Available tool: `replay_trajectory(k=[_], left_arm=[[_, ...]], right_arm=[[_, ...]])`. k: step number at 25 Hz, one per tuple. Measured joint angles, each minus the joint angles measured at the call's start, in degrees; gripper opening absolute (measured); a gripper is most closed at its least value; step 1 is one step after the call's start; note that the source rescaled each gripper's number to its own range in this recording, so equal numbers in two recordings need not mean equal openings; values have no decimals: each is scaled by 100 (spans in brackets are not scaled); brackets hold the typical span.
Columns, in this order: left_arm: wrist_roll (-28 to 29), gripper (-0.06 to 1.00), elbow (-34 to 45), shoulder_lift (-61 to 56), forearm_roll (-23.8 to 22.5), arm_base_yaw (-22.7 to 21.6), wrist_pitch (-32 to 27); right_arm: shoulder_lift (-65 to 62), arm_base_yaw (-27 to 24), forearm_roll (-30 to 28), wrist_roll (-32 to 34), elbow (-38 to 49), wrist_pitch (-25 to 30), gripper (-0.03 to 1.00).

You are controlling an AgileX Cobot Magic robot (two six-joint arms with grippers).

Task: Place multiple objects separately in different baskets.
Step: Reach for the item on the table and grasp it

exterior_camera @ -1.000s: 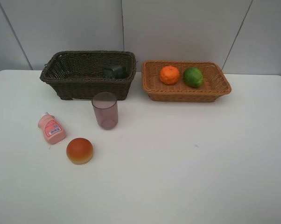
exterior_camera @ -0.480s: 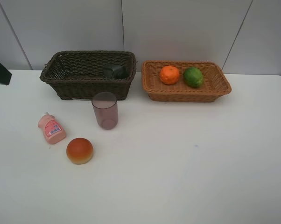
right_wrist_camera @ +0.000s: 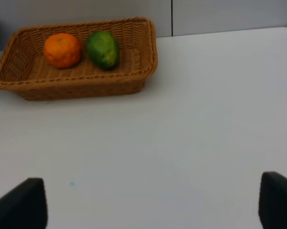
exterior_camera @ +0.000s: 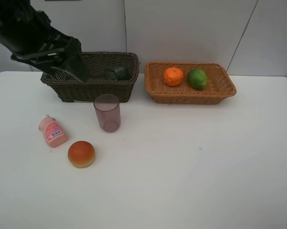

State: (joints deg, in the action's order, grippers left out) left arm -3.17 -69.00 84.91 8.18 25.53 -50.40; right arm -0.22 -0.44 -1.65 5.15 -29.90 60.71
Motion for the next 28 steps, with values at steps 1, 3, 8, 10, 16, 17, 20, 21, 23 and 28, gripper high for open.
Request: replay_trajectory(k=[1,3,8,10,16,17,20,21,23,28], left_arm=[[0,100,-160,188,-30,88,-124],[0,100,-500,491,-99,272,-332],[-42,100,-1086,1098,-228,628,-564],[-42,100,-1209,1285,-243,756,-589],[-42,100,-1408,1688,-551,912,-889],[-42,100,-1414,1707,-607,923,-928],[-17,100,-1426,1773,-818,929,-996],[-5,100,-1439,1812,-818,929,-996],[18,100,-1453,1913,-898,929,-996],[23,100,-1459,2089,-938,931,-953]], right_arm=[[0,0,0,0,0,0,95],[0,0,0,0,0,0,95],[0,0,0,0,0,0,95],[0,0,0,0,0,0,95],[0,0,0,0,0,0,95],[0,0,0,0,0,0,95],[0,0,-6,0,0,0,95],[0,0,-6,0,0,0,95],[0,0,-6,0,0,0,95],[0,0,-6,0,0,0,95]])
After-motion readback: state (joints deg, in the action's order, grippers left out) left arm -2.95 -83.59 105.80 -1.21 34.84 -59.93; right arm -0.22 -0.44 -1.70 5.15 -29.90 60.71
